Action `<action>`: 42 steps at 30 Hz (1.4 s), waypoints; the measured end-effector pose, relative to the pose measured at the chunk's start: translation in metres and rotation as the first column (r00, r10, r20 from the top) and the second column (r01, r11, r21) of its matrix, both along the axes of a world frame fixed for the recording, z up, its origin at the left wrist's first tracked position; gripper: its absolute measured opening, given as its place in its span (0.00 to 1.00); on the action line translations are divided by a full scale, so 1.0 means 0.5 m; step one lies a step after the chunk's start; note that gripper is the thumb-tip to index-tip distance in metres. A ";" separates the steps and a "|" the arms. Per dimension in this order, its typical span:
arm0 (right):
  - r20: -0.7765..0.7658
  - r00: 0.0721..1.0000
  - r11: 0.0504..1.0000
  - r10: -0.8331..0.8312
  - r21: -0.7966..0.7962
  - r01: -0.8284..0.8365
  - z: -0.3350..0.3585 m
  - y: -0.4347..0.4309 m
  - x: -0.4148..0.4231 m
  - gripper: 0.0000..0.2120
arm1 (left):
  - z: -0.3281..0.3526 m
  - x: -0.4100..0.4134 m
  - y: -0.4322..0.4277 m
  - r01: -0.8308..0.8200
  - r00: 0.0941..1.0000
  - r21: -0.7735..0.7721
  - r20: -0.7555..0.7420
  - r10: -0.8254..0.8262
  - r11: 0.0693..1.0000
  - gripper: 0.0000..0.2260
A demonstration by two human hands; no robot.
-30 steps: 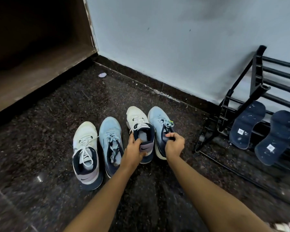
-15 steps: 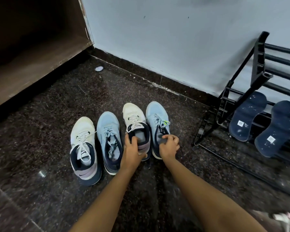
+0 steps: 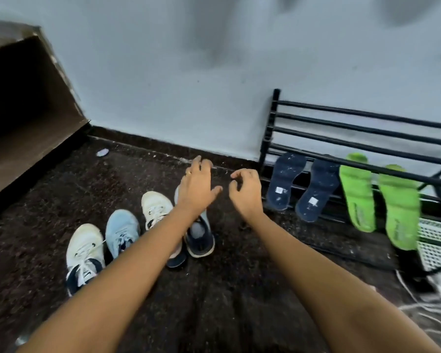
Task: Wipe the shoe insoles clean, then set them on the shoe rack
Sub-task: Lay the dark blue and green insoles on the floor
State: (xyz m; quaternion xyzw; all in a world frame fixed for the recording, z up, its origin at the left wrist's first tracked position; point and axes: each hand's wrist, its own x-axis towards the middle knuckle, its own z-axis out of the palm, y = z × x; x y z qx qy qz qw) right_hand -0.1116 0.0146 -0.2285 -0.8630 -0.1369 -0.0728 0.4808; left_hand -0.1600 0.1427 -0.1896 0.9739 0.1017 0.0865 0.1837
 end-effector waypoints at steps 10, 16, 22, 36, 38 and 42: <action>0.051 0.996 0.949 -0.071 -0.303 0.083 0.057 -0.273 0.025 0.05 | 0.037 0.064 -0.247 0.101 0.992 -0.258 -0.047 -0.116 0.961 0.12; -0.297 0.916 0.802 -0.269 -0.596 0.043 0.032 -0.384 0.054 0.16 | -0.032 0.091 -0.338 0.005 0.929 -0.319 -0.348 -0.122 0.948 0.15; -0.478 0.799 0.878 -0.365 -0.461 0.126 -0.027 -0.427 0.062 0.18 | -0.094 0.100 -0.384 -0.201 0.911 -0.371 -0.411 0.034 0.906 0.21; -0.586 0.697 0.881 -0.414 -0.067 0.468 -0.121 -0.405 0.071 0.18 | -0.167 0.159 -0.379 -0.478 0.877 -0.715 -0.364 0.312 0.510 0.21; -0.583 0.705 0.865 -0.404 0.007 0.502 -0.122 -0.407 0.060 0.09 | -0.167 0.159 -0.378 -0.489 0.841 -0.859 -0.417 0.344 0.153 0.16; -0.597 0.738 0.851 -0.315 0.167 0.498 -0.100 -0.422 -0.021 0.09 | -0.164 0.087 -0.377 -0.409 0.868 -0.912 -0.394 0.301 -0.014 0.14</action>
